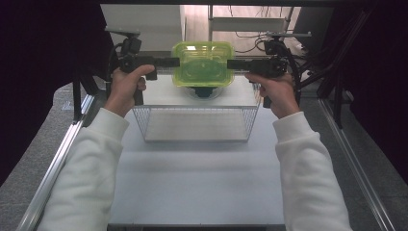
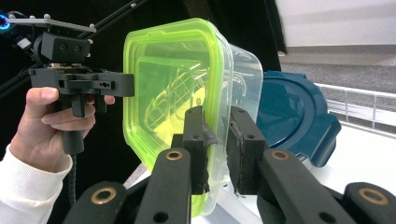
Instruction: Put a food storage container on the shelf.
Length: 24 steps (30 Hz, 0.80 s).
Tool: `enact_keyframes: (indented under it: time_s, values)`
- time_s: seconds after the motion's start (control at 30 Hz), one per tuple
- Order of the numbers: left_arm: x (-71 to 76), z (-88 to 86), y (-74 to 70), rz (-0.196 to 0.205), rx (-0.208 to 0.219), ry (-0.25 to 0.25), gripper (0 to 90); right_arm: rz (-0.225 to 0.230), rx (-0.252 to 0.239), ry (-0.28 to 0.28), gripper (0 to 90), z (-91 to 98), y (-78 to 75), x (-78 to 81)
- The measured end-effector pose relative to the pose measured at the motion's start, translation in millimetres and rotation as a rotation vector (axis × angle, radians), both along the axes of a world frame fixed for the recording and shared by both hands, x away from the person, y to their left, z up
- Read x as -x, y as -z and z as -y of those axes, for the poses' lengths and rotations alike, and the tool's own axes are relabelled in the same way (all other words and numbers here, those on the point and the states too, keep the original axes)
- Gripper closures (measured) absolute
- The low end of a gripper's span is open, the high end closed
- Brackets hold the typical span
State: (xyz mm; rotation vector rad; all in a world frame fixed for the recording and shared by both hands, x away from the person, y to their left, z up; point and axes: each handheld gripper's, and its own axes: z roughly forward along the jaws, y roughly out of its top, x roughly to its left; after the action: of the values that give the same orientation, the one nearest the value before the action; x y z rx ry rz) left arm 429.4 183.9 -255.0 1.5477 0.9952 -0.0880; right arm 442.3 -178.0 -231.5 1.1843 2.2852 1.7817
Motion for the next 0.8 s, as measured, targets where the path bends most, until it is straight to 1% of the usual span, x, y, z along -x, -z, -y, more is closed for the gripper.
enact_keyframes:
  time_s: [0.03, 0.13, 0.2, 0.23, 0.3, 0.4, 0.47, 0.5, 0.57, 0.67, 0.73, 0.8]
  values:
    - [-3.3, 0.0, 0.8, -0.004, -0.006, 0.009, 76.3, -0.005, -0.001, 0.003, 77.7, 0.3, 0.2, -2.3]
    - [-9.3, 0.9, 4.3, -0.024, 0.004, 0.006, 76.2, -0.022, 0.001, 0.007, 77.7, 1.4, 1.7, -9.4]
    - [-12.4, 0.9, 6.9, -0.037, 0.003, 0.001, 76.2, -0.038, 0.004, 0.006, 77.7, 1.5, 4.0, -15.2]
    - [-13.9, 0.7, 8.0, -0.042, 0.000, -0.001, 76.1, -0.039, 0.007, 0.007, 77.7, 1.2, 5.5, -17.4]
    - [-16.4, 1.3, 10.0, -0.053, 0.004, -0.005, 76.1, -0.063, 0.001, 0.012, 77.9, 0.7, 9.2, -21.9]
    - [-20.5, 0.8, 12.6, -0.065, -0.002, -0.007, 75.9, -0.083, -0.003, 0.023, 78.0, 0.2, 13.9, -28.5]
    - [-25.1, -0.7, 16.8, -0.084, -0.001, -0.010, 75.9, -0.097, -0.002, 0.025, 78.0, -0.9, 17.1, -32.2]
    - [-28.2, -2.5, 19.9, -0.097, 0.025, -0.012, 75.9, -0.107, 0.002, 0.026, 77.6, -1.9, 18.8, -34.1]
    - [-32.1, -4.6, 23.1, -0.116, 0.060, -0.014, 75.8, -0.119, -0.011, 0.030, 76.7, -3.0, 21.4, -37.6]
    - [-37.8, -5.4, 25.6, -0.132, 0.092, -0.021, 75.3, -0.143, -0.029, 0.044, 75.6, -3.0, 24.3, -44.5]
    - [-43.5, -6.4, 28.5, -0.161, 0.116, -0.033, 75.2, -0.179, -0.049, 0.052, 74.3, -3.1, 27.9, -51.4]
    - [-48.0, -6.5, 31.1, -0.183, 0.126, -0.041, 74.9, -0.206, -0.057, 0.061, 72.6, -3.8, 30.4, -56.6]
